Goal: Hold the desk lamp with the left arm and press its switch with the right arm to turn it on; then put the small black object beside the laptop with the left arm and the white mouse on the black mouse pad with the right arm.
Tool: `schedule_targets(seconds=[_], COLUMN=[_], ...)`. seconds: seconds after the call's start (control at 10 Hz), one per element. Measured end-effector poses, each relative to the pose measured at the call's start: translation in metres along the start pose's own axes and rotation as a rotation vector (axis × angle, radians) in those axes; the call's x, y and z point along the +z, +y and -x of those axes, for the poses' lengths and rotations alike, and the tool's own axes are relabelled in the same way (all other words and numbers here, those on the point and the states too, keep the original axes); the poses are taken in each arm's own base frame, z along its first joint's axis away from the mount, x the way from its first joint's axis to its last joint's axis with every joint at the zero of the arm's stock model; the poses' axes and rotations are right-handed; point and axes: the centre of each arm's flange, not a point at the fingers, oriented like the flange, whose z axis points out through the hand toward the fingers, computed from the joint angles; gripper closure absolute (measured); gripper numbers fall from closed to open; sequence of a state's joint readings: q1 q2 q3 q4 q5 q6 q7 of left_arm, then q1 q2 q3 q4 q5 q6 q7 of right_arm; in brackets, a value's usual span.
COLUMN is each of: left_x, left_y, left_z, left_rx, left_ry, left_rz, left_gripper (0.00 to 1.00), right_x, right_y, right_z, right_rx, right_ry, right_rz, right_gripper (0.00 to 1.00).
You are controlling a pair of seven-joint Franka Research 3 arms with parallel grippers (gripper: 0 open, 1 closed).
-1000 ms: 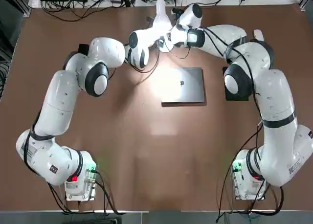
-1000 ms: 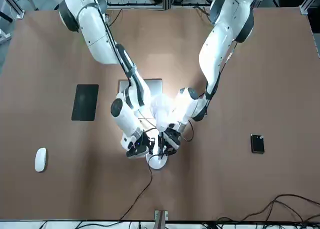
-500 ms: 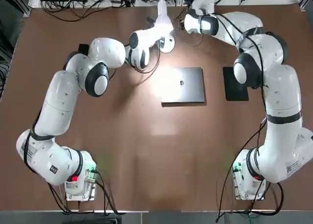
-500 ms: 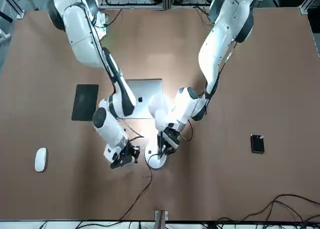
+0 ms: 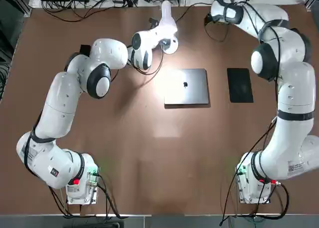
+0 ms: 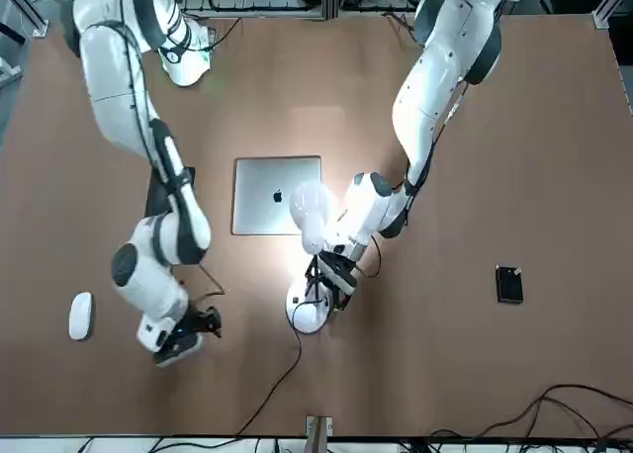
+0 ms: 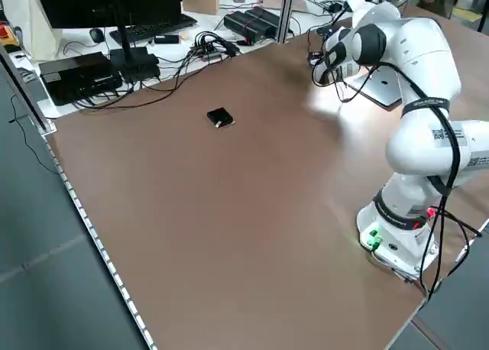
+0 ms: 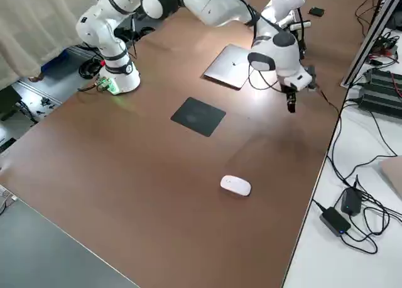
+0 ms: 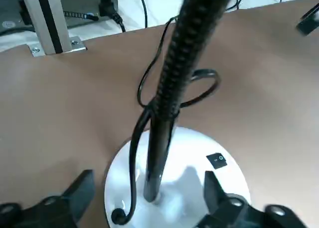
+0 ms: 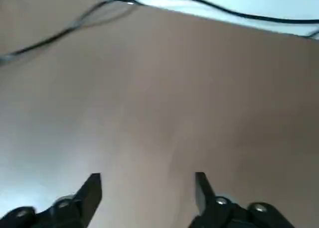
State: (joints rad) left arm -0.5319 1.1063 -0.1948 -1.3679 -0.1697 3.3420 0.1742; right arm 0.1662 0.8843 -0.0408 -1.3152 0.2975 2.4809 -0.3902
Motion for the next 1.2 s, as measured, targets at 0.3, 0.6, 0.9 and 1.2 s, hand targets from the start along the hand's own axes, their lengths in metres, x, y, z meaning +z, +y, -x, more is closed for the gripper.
schedule_targets(seconds=[0.3,0.6,0.9,1.2], left_x=[-0.002,-0.029,-0.077,-0.144], left_y=[0.001,-0.025,-0.088,-0.144], left_z=[0.015,0.015,-0.023,-0.077], left_rx=[0.001,-0.102,-0.225,-0.3], left_ry=[-0.046,-0.166,-0.335,-0.467], left_rz=[0.002,0.034,0.095,0.083], left_gripper=[0.0,0.0,0.0,0.0], right_x=[-0.059,-0.095,-0.101,-0.081], right_y=[0.111,0.202,0.291,0.324], right_z=[0.02,0.058,0.122,0.161], right_rx=[0.003,0.109,0.168,0.111], right_ry=[-0.059,-0.109,-0.15,-0.207], right_rz=[0.057,0.142,0.165,0.152], right_gripper=[0.0,0.0,0.0,0.0])
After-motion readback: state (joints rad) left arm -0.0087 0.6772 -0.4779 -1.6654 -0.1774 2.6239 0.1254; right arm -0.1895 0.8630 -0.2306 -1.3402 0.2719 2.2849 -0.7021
